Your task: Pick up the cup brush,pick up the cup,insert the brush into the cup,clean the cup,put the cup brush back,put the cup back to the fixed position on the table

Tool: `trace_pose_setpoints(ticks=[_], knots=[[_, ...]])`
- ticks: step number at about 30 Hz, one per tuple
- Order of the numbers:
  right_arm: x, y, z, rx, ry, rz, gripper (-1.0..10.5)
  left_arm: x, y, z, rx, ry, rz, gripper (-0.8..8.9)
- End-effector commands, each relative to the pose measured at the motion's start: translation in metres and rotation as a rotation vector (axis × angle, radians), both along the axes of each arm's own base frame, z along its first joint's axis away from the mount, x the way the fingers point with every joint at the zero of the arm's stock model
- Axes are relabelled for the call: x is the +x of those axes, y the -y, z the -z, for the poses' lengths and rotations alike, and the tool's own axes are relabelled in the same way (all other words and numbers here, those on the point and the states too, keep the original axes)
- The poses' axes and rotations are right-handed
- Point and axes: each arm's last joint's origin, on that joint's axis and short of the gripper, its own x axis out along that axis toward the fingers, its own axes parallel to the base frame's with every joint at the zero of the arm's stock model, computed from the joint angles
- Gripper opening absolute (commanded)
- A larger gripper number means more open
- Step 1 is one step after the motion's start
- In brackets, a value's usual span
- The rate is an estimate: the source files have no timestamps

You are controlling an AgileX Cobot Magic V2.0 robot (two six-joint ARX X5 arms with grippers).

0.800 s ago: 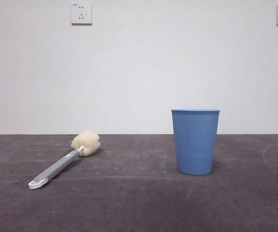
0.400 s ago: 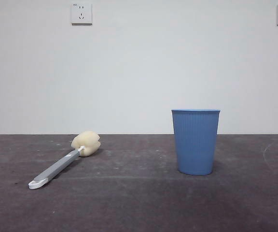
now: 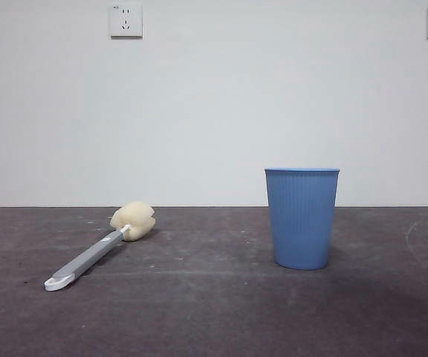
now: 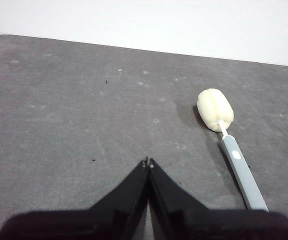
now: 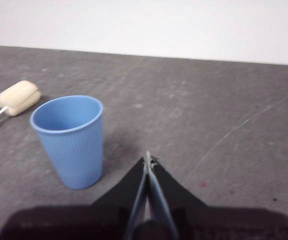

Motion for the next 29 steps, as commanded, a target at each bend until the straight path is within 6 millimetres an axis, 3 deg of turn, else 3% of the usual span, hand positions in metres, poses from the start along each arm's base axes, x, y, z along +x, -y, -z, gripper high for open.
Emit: trace_pose_setpoints(ticks=[1, 5, 12, 29], knots=[[0.000, 0.002, 0.002, -0.007, 0.027, 0.023, 0.0, 0.001, 0.000, 0.003, -0.003, 0.001, -0.005, -0.03], [-0.001, 0.005, 0.007, -0.003, 0.041, 0.050, 0.0, 0.001, 0.000, 0.003, -0.003, 0.001, -0.005, -0.03], [0.001, 0.006, 0.037, 0.066, -0.040, 0.075, 0.0, 0.001, 0.000, 0.003, -0.003, 0.001, -0.005, -0.04], [0.001, 0.006, 0.038, 0.070, -0.046, 0.081, 0.0, 0.001, 0.000, 0.003, -0.003, 0.000, -0.005, -0.03]])
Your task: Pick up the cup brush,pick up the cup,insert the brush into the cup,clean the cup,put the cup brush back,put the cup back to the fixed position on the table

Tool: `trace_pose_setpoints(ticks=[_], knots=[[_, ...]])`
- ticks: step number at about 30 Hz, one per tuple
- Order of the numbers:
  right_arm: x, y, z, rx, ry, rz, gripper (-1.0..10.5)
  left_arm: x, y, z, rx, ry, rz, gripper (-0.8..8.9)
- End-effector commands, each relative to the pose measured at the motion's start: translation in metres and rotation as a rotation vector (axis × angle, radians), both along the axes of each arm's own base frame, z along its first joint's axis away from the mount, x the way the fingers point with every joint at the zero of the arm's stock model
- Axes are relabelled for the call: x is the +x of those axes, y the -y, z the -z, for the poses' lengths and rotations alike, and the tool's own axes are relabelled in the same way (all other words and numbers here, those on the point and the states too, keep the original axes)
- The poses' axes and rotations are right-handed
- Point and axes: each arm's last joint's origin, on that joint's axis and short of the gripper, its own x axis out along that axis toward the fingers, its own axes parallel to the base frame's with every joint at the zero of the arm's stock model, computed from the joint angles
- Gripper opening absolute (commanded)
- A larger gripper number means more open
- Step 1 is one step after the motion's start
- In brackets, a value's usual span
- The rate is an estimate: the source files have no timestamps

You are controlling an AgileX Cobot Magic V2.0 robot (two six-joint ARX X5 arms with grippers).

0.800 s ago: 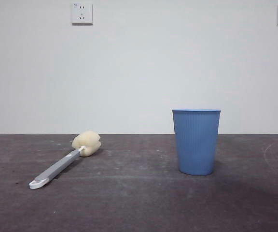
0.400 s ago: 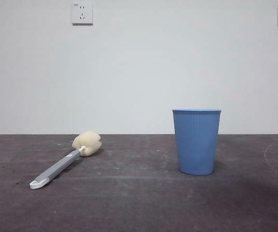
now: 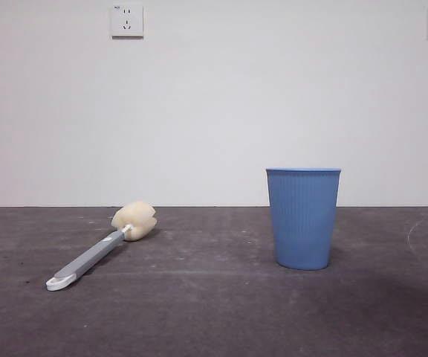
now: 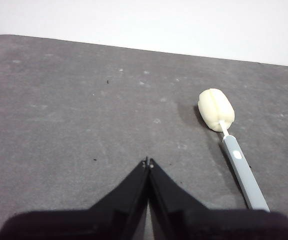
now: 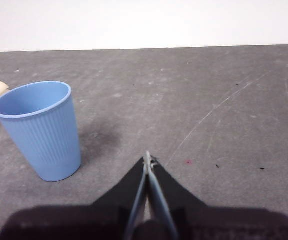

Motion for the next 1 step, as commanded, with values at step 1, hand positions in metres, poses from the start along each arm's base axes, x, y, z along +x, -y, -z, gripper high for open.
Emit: trace_pose_setpoints(ticks=[1], knots=[[0.0005, 0.0001, 0.0049, 0.010, -0.019, 0.005, 0.0, 0.0008, -0.0002, 0.0035, -0.002, -0.001, -0.005, -0.03]])
